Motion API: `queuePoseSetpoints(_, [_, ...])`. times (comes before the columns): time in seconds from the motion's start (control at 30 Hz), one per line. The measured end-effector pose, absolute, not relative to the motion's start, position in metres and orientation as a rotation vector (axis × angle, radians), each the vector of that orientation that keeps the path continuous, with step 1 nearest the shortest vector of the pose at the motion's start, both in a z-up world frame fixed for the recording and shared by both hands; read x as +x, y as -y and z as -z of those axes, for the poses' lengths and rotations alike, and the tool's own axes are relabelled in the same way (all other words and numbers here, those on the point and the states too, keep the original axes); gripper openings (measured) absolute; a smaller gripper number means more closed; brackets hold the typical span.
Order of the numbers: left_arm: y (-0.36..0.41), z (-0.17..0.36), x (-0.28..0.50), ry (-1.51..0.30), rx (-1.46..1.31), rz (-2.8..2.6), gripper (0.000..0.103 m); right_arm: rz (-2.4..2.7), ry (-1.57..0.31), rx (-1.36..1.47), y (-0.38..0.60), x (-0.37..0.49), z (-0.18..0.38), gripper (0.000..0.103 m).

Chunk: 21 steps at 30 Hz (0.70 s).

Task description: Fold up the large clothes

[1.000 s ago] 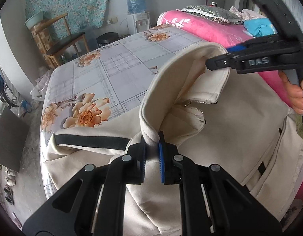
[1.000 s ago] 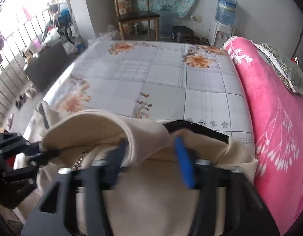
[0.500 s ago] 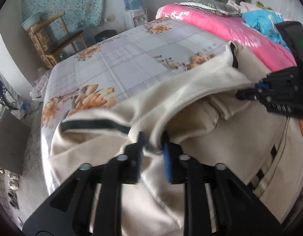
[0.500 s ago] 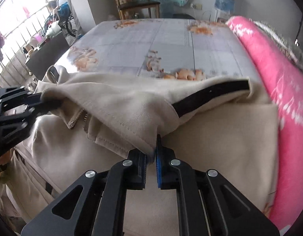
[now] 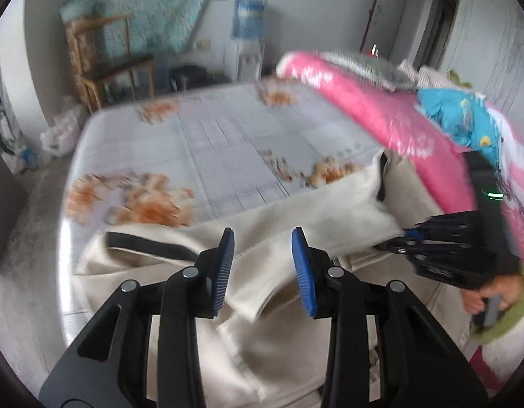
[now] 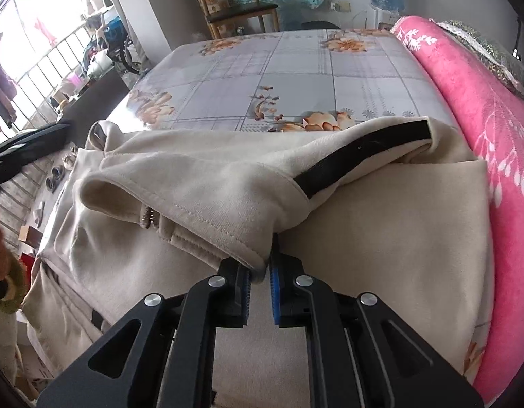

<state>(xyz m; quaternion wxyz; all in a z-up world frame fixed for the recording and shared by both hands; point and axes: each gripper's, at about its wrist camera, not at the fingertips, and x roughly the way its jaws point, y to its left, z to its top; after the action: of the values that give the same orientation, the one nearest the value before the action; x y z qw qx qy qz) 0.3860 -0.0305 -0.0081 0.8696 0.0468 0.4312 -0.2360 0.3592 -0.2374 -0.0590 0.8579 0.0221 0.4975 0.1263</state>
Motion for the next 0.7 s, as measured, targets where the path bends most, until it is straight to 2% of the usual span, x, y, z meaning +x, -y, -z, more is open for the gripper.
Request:
queuePoseSetpoints(0.1, [0.045,0.048,0.4,-1.029,0.156,0.469,0.022,-0.288,-1.022,0.067,0.25,0.344,0.035,0.017])
queuePoseSetpoints(0.3, [0.034,0.066,0.39,-1.041,0.156,0.484,0.021,-0.341,-0.944,0.212,0.272,0.355,-0.005,0.017])
queuePoseSetpoints(0.4, [0.032,0.067,0.39,-1.04,0.155,0.482,0.021,-0.362,-0.95,0.213,0.256,0.377,0.003,0.017])
queuePoseSetpoints(0.6, [0.029,0.062,0.385,-1.041,0.154,0.489,0.021,-0.33,-1.103,0.042,0.213,0.401,0.074,0.017])
queuePoseSetpoints(0.7, [0.015,0.046,0.387,-1.03,0.066,0.514,0.021,-0.34,-1.077,0.06,0.22,0.395,0.074,0.017])
